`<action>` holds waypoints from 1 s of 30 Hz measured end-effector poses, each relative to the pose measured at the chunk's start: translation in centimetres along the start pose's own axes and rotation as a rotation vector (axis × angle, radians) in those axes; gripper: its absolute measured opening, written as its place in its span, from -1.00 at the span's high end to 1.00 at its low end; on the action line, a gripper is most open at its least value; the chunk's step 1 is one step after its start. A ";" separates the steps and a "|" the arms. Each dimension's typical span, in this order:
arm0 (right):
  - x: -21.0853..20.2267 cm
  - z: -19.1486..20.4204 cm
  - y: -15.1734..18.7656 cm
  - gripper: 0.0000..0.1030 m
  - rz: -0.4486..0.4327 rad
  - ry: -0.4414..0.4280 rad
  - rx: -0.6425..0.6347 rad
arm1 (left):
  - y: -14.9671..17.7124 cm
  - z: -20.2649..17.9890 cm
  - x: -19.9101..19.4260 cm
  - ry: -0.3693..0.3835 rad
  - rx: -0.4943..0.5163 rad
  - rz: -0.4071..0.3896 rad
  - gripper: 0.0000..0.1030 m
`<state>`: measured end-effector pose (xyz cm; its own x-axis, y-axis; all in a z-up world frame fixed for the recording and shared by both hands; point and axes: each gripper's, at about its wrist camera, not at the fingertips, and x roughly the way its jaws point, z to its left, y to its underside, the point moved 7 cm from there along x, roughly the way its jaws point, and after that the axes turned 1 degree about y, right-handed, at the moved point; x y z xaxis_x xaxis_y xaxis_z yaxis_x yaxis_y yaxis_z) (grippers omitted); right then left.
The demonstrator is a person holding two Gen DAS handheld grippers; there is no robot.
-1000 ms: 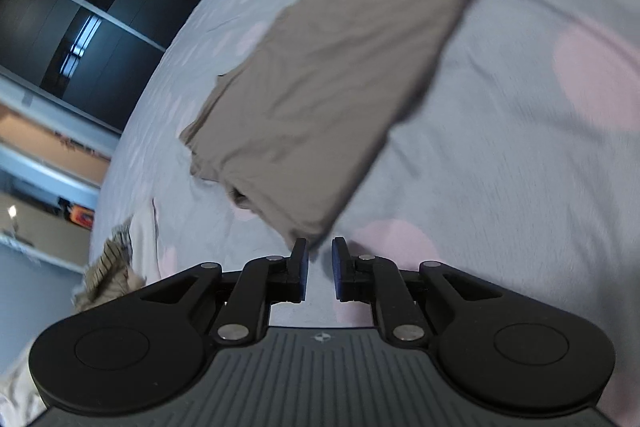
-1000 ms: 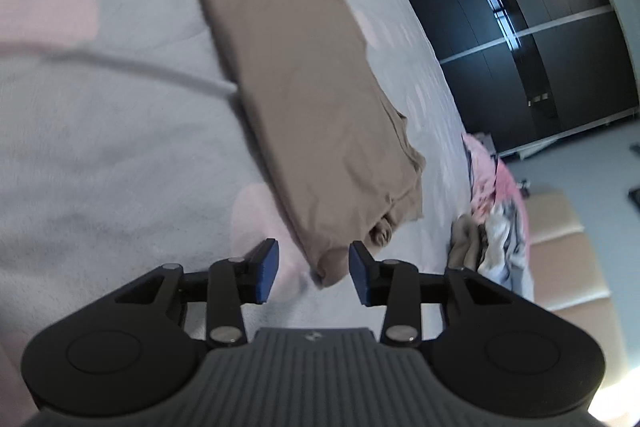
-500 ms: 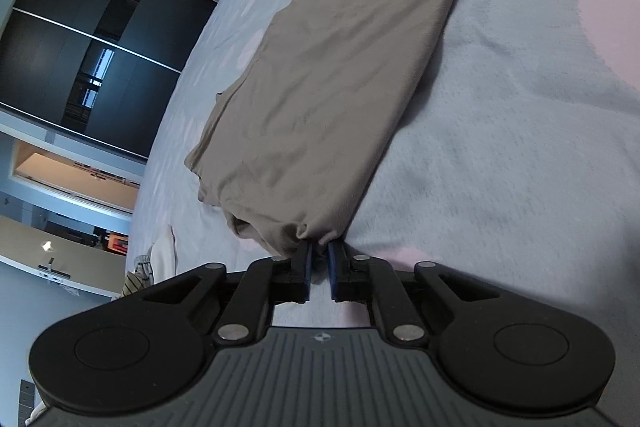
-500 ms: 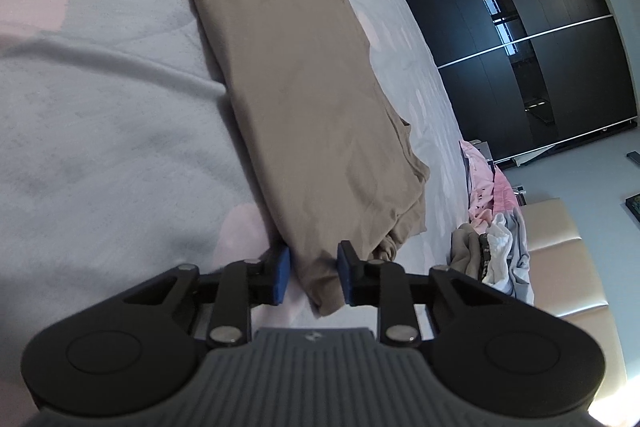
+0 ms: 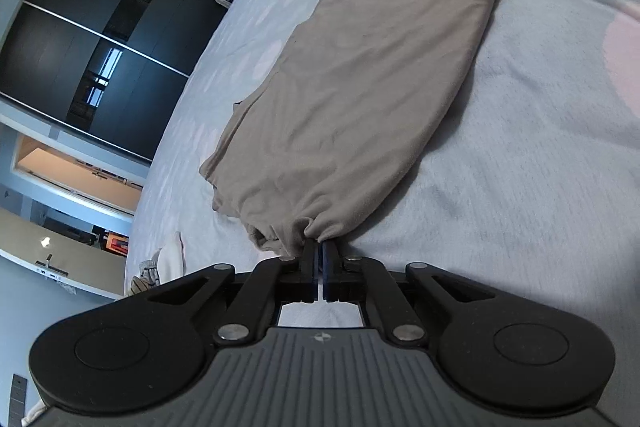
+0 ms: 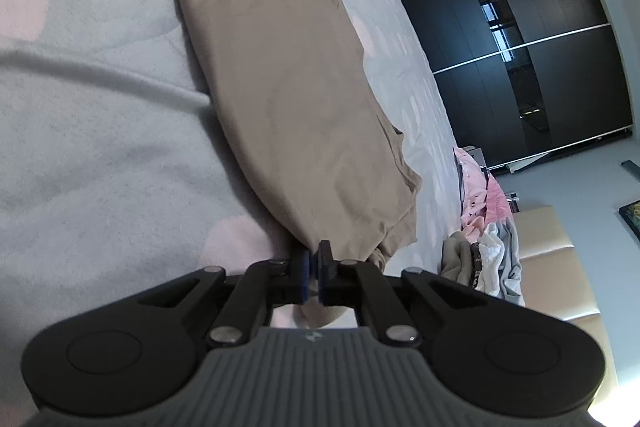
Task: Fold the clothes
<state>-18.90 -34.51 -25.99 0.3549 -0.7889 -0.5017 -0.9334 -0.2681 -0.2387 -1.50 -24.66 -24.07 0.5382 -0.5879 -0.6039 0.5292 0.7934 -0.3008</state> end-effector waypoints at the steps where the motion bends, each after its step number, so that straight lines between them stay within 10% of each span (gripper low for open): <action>1: -0.3 -0.1 0.0 0.93 0.001 -0.003 -0.007 | 0.2 0.2 -0.4 0.009 0.005 0.004 1.00; 14: -8.8 0.0 -0.2 0.95 -0.012 -0.117 -0.099 | 2.2 2.6 -6.5 0.084 0.080 0.011 1.00; 30: -18.8 3.7 2.0 0.94 -0.022 -0.442 -0.243 | 6.3 -1.5 -14.2 0.395 0.195 0.028 1.00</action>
<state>-27.26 -18.16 -20.05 0.3145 -0.4858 -0.8155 -0.8922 -0.4447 -0.0792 -6.74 -11.07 -18.51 0.2822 -0.4314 -0.8569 0.6523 0.7412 -0.1584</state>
